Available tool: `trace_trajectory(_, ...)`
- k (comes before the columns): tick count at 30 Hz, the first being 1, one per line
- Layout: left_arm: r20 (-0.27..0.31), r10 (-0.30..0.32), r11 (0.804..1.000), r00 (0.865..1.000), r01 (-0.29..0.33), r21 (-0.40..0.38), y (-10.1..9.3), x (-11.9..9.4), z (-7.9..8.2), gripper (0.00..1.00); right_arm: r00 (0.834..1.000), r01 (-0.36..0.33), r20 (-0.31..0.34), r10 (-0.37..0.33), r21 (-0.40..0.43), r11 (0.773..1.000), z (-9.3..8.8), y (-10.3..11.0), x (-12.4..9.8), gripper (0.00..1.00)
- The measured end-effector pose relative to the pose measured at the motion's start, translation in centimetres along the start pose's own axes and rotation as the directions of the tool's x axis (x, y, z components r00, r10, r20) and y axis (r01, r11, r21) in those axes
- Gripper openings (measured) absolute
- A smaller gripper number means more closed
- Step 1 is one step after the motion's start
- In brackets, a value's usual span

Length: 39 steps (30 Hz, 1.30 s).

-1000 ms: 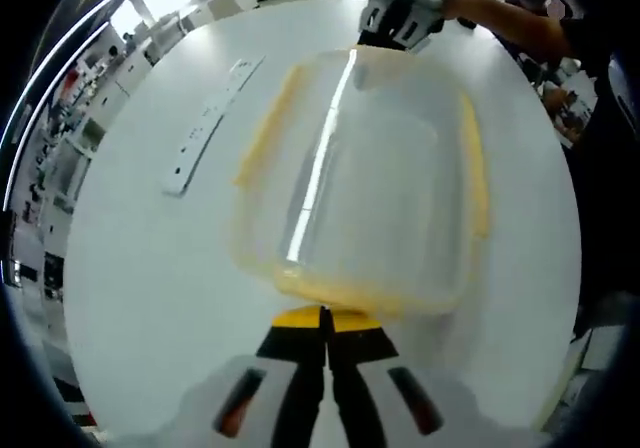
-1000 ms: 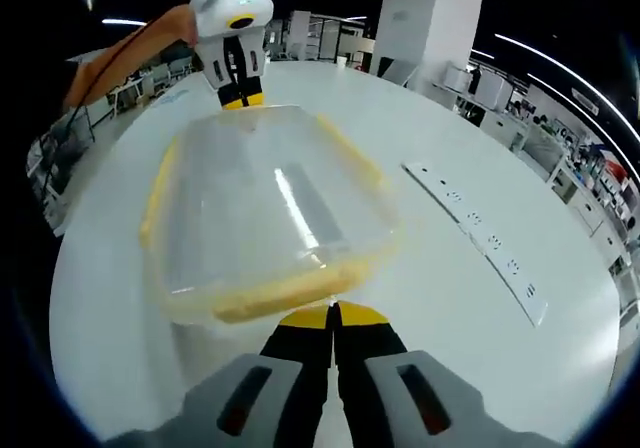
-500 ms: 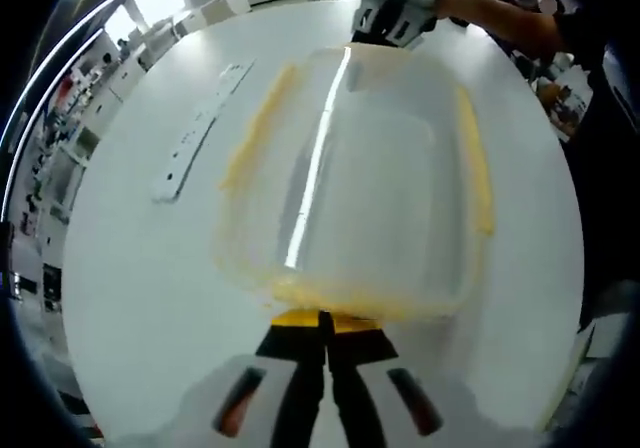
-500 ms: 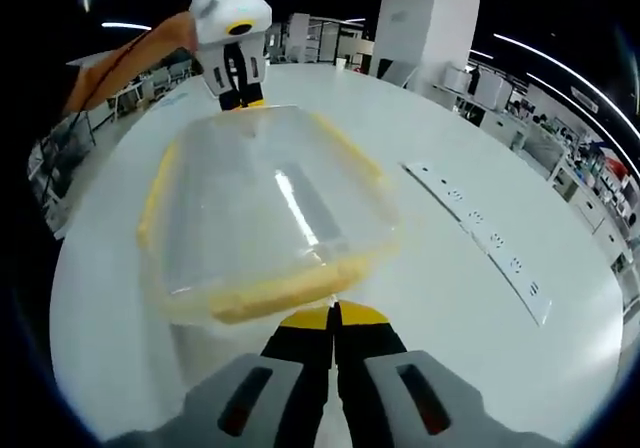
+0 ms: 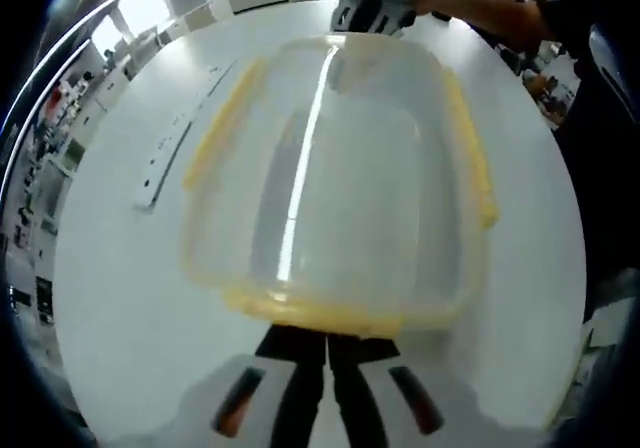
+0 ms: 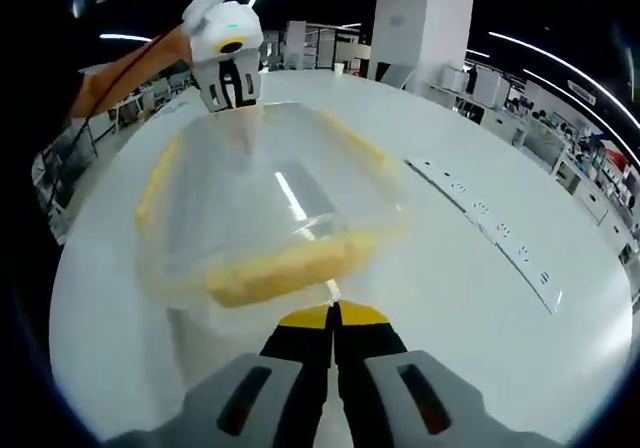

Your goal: Snap each plastic latch of the storage box into its locked position after aligning the lid with the box until every specified latch is closed and the lid sits flush.

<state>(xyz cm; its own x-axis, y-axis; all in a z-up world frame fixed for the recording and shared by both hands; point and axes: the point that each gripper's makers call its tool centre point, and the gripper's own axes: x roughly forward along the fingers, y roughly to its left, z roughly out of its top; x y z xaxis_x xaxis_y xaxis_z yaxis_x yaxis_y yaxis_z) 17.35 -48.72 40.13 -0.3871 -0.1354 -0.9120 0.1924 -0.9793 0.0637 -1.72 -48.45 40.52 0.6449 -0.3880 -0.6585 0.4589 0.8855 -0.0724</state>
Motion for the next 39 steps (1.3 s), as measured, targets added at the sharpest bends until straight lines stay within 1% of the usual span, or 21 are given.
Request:
trace_trajectory(5,0.057,0.017,0.999,0.998,-0.015,-0.043,0.0,-0.4,0.2,0.00,0.998,0.039,0.057,-0.037,-0.029,0.999,1.1,-1.0,-0.6,0.00)
trace_trajectory(9,0.118,0.051,0.995,0.992,-0.040,-0.089,0.1,-1.3,0.3,0.02,0.997,0.039,0.062,-0.036,-0.035,0.999,1.2,-1.0,-0.8,0.00)
trace_trajectory(10,0.135,0.060,0.994,0.989,-0.047,-0.103,0.1,-1.5,0.3,0.05,0.996,0.069,0.063,-0.063,-0.085,0.994,1.3,-1.0,-1.1,0.00)
trace_trajectory(11,0.135,0.063,0.994,0.989,-0.050,-0.102,0.1,-1.6,0.2,0.08,0.995,0.081,0.059,-0.075,-0.095,0.992,1.2,-1.1,-1.2,0.01)
trace_trajectory(14,0.110,0.122,0.988,0.986,-0.110,-0.109,0.4,-2.6,-1.3,0.09,0.983,0.174,0.082,-0.163,-0.147,0.974,1.2,-2.4,-2.3,0.03)
trace_trajectory(15,0.115,0.133,0.986,0.984,-0.120,-0.112,0.6,-2.8,-1.4,0.09,0.979,0.192,0.094,-0.180,-0.154,0.969,1.3,-2.6,-2.6,0.04)
trace_trajectory(16,0.145,0.155,0.984,0.977,-0.139,-0.111,0.9,-3.4,-1.2,0.09,0.973,0.207,0.133,-0.186,-0.160,0.965,1.8,-2.6,-3.2,0.04)
trace_trajectory(18,0.204,0.196,0.978,0.959,-0.177,-0.111,1.6,-4.7,-0.8,0.13,0.957,0.236,0.212,-0.198,-0.170,0.957,2.8,-2.4,-4.4,0.08)
trace_trajectory(20,0.266,0.219,0.974,0.939,-0.196,-0.112,2.0,-5.8,-0.2,0.25,0.938,0.253,0.283,-0.199,-0.168,0.953,3.8,-2.1,-5.6,0.12)
trace_trajectory(21,0.277,0.223,0.974,0.935,-0.198,-0.113,2.1,-6.1,-0.1,0.29,0.935,0.254,0.293,-0.198,-0.169,0.952,4.0,-2.0,-5.8,0.14)
trace_trajectory(23,0.334,0.257,0.966,0.907,-0.233,-0.111,2.9,-7.6,0.8,0.30,0.932,0.256,0.304,-0.196,-0.170,0.952,4.1,-1.9,-6.0,0.14)
trace_trajectory(24,0.362,0.273,0.962,0.891,-0.250,-0.111,3.3,-8.3,1.2,0.28,0.908,0.279,0.373,-0.192,-0.198,0.940,5.3,-0.6,-7.8,0.15)
trace_trajectory(25,0.376,0.276,0.961,0.885,-0.249,-0.118,3.3,-8.7,1.4,0.28,0.906,0.278,0.381,-0.186,-0.200,0.940,5.5,-0.4,-7.9,0.16)
trace_trajectory(28,0.480,0.293,0.955,0.827,-0.272,-0.114,4.3,-10.7,3.3,0.27,0.875,0.229,0.467,-0.125,-0.173,0.958,7.1,2.4,-9.3,0.17)
trace_trajectory(29,0.492,0.292,0.956,0.820,-0.271,-0.116,4.4,-10.9,3.6,0.26,0.873,0.227,0.473,-0.120,-0.175,0.958,7.2,2.7,-9.4,0.17)
trace_trajectory(31,0.578,0.278,0.960,0.767,-0.238,-0.145,4.9,-11.7,4.9,0.24,0.838,0.204,0.542,-0.066,-0.199,0.958,8.5,5.1,-10.2,0.17)
trace_trajectory(33,0.627,0.243,0.970,0.740,-0.168,-0.178,5.2,-11.6,5.6,0.23,0.816,0.148,0.577,0.018,-0.238,0.960,9.3,8.0,-10.2,0.17)
trace_trajectory(35,0.655,0.246,0.969,0.715,-0.181,-0.167,6.0,-11.3,6.1,0.23,0.808,0.132,0.586,0.061,-0.281,0.950,9.8,9.9,-10.0,0.16)
trace_trajectory(36,0.671,0.244,0.970,0.701,-0.172,-0.173,6.3,-11.0,6.4,0.23,0.809,0.120,0.582,0.081,-0.299,0.947,10.0,10.7,-9.7,0.17)
trace_trajectory(37,0.680,0.236,0.972,0.694,-0.158,-0.176,6.4,-10.9,6.5,0.23,0.812,0.113,0.577,0.089,-0.305,0.945,10.1,11.3,-9.4,0.17)
trace_trajectory(39,0.706,0.217,0.976,0.674,-0.135,-0.172,6.6,-10.2,7.0,0.23,0.814,0.107,0.572,0.100,-0.318,0.942,10.4,12.1,-8.7,0.17)
